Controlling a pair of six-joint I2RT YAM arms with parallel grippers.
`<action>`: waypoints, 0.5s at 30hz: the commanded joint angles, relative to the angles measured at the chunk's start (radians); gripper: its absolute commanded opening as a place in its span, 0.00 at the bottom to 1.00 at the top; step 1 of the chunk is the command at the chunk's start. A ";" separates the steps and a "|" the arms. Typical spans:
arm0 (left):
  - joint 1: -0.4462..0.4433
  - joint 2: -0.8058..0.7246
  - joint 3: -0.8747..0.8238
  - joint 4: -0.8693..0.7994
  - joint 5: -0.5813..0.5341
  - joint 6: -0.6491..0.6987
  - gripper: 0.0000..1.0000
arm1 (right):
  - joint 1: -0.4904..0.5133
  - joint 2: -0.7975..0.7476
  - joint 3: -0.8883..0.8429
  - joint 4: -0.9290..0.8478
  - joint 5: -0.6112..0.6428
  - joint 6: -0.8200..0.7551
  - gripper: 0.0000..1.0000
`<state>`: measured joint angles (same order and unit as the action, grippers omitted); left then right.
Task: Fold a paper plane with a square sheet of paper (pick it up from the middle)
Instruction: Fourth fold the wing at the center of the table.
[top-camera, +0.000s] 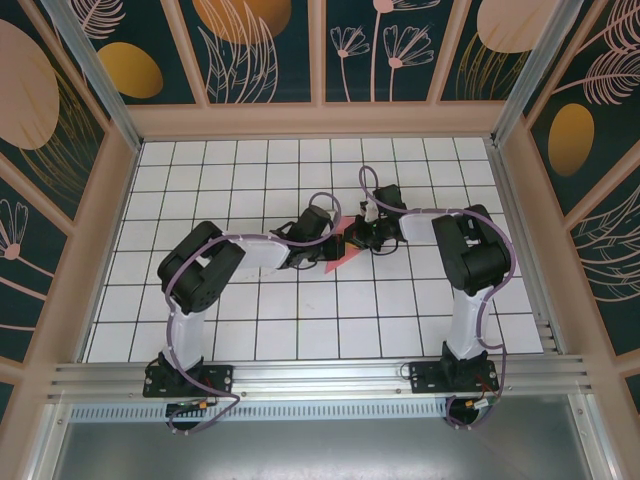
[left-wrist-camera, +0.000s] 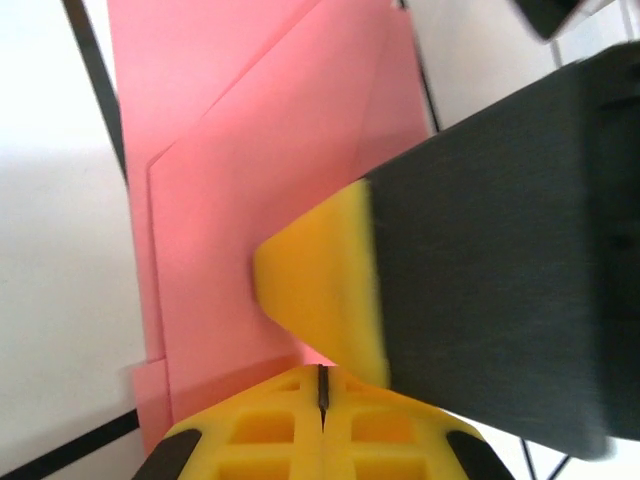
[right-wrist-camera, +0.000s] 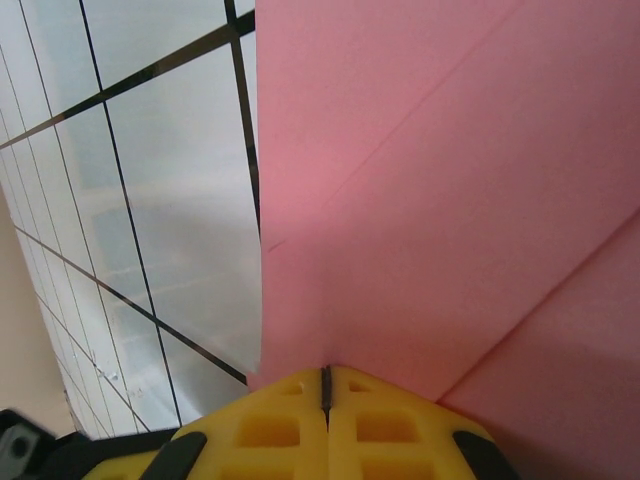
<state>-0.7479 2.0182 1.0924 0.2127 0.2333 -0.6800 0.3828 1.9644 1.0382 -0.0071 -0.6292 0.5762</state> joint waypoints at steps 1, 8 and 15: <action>0.009 0.034 0.021 -0.011 0.016 0.028 0.01 | -0.007 0.056 -0.021 -0.103 0.072 0.000 0.03; 0.013 0.036 -0.018 -0.026 0.013 0.039 0.00 | -0.009 0.037 -0.033 -0.108 0.086 0.014 0.02; 0.013 -0.068 -0.184 -0.047 0.113 0.059 0.01 | -0.012 0.040 -0.031 -0.113 0.109 0.022 0.02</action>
<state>-0.7364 1.9823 0.9970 0.2928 0.2829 -0.6521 0.3809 1.9648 1.0382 -0.0078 -0.6292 0.5865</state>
